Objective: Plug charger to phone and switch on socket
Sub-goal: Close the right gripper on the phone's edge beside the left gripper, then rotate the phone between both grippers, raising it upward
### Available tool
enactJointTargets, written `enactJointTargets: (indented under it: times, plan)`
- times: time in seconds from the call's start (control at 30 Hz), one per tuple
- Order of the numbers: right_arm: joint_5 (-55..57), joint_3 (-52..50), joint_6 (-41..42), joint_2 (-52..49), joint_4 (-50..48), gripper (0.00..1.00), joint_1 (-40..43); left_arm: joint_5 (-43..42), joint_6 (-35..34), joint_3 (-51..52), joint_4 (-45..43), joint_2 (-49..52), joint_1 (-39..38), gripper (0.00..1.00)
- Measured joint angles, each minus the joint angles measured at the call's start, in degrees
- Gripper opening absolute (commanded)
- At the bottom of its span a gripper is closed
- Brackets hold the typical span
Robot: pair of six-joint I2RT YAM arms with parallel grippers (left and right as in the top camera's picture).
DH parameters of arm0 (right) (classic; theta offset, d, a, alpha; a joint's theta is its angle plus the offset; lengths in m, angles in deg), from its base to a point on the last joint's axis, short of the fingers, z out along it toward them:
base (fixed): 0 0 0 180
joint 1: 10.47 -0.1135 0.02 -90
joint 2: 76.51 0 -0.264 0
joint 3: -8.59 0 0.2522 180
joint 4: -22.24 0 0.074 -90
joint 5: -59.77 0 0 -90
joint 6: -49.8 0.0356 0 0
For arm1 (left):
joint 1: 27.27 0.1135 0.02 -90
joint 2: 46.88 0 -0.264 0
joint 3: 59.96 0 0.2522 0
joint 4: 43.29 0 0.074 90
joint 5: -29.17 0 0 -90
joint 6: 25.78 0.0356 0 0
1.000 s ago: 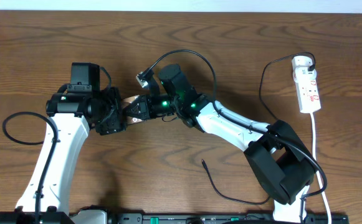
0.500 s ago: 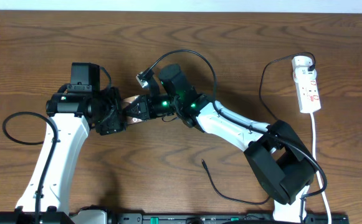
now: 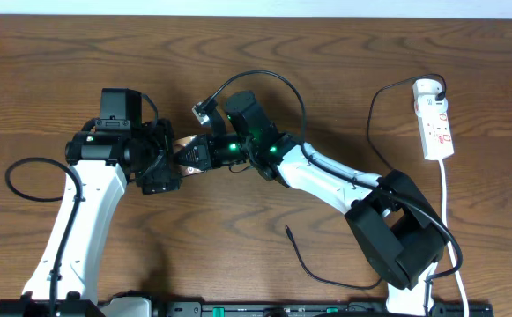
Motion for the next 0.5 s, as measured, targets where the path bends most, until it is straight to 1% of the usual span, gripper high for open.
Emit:
enactJointTargets:
  times: [0.1, 0.27, 0.5]
  plan:
    - [0.0, 0.0, 0.0, 0.0, 0.0, 0.01, 0.1, -1.1, 1.1, 0.0, -0.5, 0.0, 0.0, 0.91]
    - [0.0, 0.0, 0.0, 0.0, 0.0, 0.01, 1.2, -2.9, 5.4, 0.0, -2.1, 0.0, 0.0, 0.91]
    - [-0.1, 0.0, 0.6, 0.0, 0.0, 0.01, 5.6, -4.3, 10.1, 0.0, -3.6, -0.6, 0.0, 0.91]
